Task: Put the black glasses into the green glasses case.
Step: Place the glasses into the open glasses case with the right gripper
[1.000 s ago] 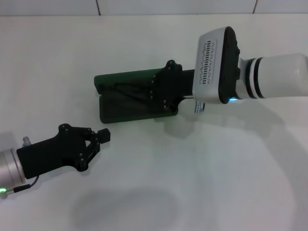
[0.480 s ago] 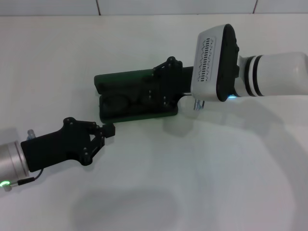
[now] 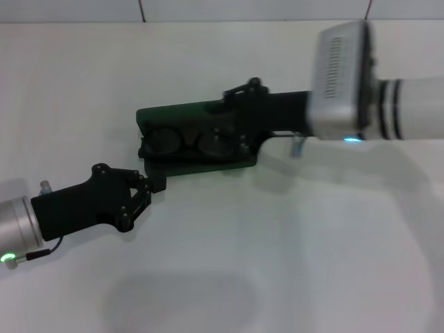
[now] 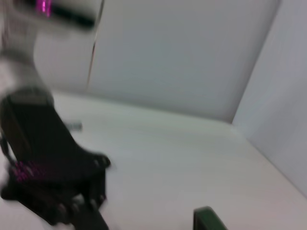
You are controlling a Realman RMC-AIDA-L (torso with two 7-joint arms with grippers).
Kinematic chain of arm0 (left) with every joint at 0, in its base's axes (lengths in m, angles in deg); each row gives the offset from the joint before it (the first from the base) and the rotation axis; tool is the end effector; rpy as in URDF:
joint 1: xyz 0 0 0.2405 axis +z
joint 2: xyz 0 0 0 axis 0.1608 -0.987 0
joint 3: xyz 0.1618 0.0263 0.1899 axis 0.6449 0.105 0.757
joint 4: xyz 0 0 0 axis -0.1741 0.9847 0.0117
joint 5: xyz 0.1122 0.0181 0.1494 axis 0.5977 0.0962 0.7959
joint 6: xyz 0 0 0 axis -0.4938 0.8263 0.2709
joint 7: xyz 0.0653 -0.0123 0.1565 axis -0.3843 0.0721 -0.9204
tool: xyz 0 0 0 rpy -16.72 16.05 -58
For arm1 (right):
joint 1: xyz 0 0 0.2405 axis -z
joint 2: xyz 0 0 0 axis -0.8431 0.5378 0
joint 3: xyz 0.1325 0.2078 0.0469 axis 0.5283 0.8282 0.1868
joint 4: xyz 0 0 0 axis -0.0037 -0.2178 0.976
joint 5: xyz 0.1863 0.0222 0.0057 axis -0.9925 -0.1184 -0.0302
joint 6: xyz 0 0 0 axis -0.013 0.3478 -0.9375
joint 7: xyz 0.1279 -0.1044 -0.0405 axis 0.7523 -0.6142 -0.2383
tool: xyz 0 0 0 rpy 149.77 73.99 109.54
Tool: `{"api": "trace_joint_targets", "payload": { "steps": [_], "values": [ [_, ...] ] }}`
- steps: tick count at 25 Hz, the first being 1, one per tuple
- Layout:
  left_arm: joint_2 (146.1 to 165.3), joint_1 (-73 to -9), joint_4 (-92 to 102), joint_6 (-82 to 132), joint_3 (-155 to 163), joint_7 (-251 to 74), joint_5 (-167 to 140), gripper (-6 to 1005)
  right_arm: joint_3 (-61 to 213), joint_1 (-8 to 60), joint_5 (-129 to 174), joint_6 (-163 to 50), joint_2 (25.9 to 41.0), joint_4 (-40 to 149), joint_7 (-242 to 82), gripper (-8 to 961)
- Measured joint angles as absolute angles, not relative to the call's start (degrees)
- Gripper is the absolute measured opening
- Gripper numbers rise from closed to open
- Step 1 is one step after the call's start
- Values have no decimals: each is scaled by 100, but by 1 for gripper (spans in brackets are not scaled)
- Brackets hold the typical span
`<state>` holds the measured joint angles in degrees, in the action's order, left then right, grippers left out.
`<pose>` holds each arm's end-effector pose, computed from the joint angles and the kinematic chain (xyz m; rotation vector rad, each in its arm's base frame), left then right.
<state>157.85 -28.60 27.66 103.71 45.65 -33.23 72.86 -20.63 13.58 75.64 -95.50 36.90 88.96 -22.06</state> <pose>-0.2837 0.2668 -0.0334 -2.5617 -0.5339 -0.7904 0.1149 0.3719 -0.1120 -2.7585 -0.2074 0.4552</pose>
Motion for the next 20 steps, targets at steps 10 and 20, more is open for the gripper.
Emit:
{"api": "trace_joint_targets", "payload": {
  "steps": [10, 20],
  "values": [
    [15828, -2928, 2773, 9467, 4564, -3322, 6822, 12, -43, 2734, 7643, -11641, 3598, 8821, -2472, 375],
    [15855, -3027, 2757, 8700, 4567, -3353, 6847, 13, 130, 3744, 7645, -12395, 3474, 8776, -2723, 475]
  ]
}}
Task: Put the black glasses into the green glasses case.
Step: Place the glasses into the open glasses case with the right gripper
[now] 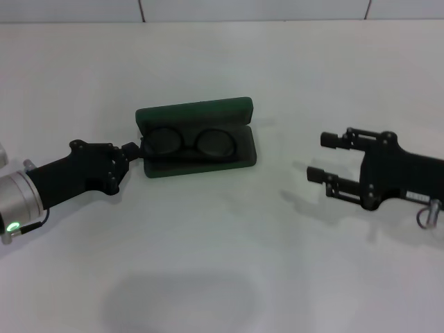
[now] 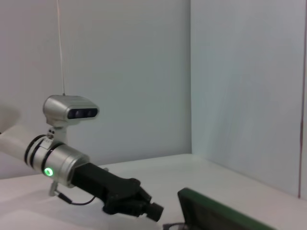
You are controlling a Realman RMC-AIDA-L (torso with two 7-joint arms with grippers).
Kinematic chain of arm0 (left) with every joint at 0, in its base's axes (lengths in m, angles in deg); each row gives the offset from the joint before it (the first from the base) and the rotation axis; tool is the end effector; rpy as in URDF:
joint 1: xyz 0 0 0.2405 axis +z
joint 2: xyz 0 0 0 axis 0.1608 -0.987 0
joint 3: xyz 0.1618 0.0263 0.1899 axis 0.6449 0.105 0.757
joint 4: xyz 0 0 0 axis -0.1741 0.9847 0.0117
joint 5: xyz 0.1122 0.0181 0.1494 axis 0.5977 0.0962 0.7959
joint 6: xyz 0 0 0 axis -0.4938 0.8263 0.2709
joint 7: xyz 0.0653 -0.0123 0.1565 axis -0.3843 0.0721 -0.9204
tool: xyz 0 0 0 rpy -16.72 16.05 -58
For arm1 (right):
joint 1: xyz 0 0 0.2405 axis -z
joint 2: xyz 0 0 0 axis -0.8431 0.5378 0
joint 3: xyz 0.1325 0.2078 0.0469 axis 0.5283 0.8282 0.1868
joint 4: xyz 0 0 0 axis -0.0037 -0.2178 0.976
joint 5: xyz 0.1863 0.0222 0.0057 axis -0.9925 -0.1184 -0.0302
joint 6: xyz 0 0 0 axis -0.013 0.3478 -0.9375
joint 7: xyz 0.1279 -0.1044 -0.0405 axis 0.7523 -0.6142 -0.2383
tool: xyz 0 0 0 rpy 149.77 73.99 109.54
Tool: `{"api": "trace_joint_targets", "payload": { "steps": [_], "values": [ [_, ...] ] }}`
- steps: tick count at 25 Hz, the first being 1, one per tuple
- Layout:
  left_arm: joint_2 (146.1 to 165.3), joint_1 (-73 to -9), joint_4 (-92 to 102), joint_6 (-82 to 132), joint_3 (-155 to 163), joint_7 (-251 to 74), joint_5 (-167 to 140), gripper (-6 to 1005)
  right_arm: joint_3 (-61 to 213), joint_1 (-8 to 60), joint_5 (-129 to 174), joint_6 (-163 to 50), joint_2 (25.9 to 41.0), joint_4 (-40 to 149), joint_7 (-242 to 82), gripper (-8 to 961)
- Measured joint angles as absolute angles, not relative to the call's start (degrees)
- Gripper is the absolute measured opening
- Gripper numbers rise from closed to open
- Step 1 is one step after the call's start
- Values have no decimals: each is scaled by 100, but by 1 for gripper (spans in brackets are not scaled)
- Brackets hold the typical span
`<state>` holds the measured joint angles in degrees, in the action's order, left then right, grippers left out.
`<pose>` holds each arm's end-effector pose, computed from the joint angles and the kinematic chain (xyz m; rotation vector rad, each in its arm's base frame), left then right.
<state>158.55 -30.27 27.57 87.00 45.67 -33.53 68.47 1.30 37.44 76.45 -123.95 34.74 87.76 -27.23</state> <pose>-0.3108 0.3067 -0.0309 -2.3630 -0.6179 -0.5706 0.2242 0.2994 -0.0374 -2.6286 0.2089 0.8231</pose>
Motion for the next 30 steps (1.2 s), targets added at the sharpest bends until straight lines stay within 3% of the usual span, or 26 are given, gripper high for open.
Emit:
{"api": "trace_joint_targets", "payload": {
  "steps": [4, 18, 30],
  "values": [
    [15879, -3031, 2767, 8526, 4571, -3382, 6847, 13, 136, 3804, 7648, -12542, 3468, 8552, -2774, 586],
    [16002, -3113, 2764, 8099, 4612, -3452, 6844, 14, 145, 3767, 7647, -12807, 3428, 8298, -2830, 585],
    [15999, -3079, 2771, 8655, 4617, -3406, 6888, 14, 146, 3767, 7647, -12789, 3428, 8299, -2847, 584]
  ]
}}
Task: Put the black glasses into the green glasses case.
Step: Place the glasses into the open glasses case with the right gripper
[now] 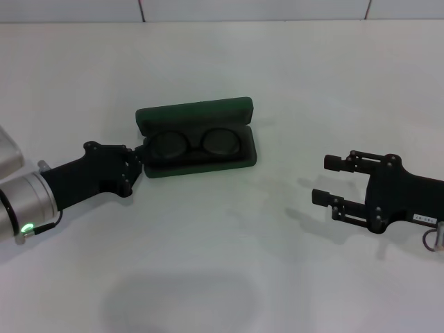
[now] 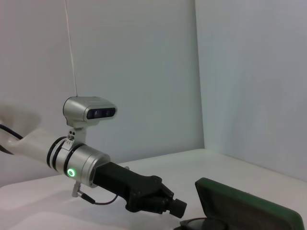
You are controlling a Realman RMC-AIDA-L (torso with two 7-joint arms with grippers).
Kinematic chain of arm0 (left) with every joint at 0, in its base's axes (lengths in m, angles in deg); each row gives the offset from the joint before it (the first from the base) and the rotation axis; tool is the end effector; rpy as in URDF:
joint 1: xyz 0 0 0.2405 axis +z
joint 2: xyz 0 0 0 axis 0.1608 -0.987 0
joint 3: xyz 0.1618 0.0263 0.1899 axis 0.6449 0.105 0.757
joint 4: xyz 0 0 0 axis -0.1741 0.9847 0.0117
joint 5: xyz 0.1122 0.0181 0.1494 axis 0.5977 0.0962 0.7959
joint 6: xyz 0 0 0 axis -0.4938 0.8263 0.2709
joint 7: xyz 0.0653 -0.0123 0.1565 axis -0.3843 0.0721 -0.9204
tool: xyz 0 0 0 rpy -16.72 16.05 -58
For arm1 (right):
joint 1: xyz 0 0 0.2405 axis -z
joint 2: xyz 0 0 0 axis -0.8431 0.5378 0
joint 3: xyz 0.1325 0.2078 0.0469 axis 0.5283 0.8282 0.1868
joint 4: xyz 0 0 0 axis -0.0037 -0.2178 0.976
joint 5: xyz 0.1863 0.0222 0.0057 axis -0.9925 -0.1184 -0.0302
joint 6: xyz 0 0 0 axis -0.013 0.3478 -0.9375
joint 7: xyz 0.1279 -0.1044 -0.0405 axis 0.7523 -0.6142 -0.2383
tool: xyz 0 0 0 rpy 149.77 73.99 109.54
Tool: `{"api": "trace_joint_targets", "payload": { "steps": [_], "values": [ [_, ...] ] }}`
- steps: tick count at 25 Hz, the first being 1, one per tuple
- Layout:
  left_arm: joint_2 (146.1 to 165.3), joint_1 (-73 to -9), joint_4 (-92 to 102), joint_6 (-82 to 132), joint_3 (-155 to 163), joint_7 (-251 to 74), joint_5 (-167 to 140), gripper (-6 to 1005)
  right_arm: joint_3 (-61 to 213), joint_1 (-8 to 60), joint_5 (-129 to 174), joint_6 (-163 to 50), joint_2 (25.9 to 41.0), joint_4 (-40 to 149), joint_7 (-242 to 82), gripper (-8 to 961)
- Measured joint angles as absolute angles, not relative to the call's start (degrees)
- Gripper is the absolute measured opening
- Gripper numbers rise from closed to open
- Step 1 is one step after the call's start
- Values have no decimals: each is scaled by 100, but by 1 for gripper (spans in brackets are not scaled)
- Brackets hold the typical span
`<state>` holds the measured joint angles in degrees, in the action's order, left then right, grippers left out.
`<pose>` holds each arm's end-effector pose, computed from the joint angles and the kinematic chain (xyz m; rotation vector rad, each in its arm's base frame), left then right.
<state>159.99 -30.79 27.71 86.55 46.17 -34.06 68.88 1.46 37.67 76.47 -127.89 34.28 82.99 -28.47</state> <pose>-0.3024 0.3065 -0.0425 -2.3842 -0.6061 -0.5803 0.2359 0.2837 -0.0407 -2.6639 0.2672 0.8534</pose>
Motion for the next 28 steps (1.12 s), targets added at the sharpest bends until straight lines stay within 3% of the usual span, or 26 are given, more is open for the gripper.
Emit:
{"api": "trace_joint_targets", "payload": {
  "steps": [28],
  "values": [
    [15957, -3440, 2737, 8175, 4613, -2688, 7164, 16, 286, 3751, 7647, -12753, 3468, 8231, -2935, 581]
  ]
}}
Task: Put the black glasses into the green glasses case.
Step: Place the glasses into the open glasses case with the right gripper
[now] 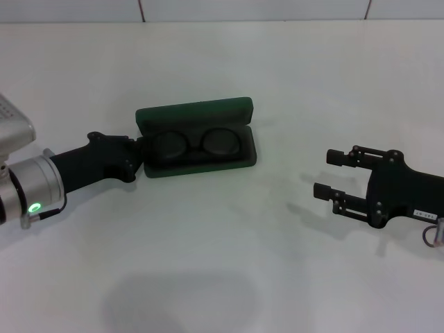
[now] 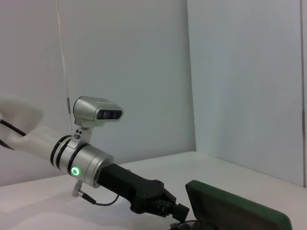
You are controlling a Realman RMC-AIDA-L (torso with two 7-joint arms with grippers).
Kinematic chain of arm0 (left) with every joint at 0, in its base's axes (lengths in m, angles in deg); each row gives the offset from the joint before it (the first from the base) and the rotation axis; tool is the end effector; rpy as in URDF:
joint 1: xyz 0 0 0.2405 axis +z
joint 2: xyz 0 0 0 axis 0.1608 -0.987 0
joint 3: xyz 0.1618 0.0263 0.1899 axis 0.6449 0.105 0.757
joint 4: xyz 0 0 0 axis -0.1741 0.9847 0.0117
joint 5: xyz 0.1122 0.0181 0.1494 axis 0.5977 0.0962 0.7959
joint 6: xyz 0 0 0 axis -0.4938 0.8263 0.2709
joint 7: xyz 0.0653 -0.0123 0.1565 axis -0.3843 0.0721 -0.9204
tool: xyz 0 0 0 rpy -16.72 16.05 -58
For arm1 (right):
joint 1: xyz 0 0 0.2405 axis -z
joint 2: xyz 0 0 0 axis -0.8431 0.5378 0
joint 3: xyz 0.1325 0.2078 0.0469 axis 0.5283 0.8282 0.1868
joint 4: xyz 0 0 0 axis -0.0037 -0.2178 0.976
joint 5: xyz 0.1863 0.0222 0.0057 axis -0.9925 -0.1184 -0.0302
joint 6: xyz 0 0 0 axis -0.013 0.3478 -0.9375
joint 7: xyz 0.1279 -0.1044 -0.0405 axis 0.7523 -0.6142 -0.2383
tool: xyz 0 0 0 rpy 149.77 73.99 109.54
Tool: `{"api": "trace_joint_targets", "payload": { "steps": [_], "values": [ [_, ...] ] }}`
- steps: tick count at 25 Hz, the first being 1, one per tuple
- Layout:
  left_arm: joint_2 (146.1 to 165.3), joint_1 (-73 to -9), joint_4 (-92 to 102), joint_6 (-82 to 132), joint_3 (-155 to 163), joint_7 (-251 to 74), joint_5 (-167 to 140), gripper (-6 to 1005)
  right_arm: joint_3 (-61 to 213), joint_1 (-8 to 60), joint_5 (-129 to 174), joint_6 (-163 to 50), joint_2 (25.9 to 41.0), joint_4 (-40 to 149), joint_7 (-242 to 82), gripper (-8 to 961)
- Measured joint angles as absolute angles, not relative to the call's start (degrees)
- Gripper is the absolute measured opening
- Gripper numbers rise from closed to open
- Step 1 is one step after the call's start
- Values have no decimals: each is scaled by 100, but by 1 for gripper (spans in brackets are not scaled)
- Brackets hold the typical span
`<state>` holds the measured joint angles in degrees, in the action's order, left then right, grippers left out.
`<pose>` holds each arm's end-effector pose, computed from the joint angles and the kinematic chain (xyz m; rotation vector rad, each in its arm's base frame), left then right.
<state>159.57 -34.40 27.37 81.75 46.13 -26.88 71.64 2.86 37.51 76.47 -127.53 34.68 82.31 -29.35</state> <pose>-0.3004 0.3267 -0.0442 -2.3796 -0.7089 -0.5300 0.2369 0.2869 -0.0399 -2.6357 0.2692 0.8545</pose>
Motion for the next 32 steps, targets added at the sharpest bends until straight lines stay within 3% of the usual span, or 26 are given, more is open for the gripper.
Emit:
{"api": "trace_joint_targets", "payload": {
  "steps": [32],
  "values": [
    [16009, -3630, 2776, 7486, 4576, -2853, 6648, 18, 249, 3751, 7647, -12797, 3503, 8220, -2939, 578]
  ]
}}
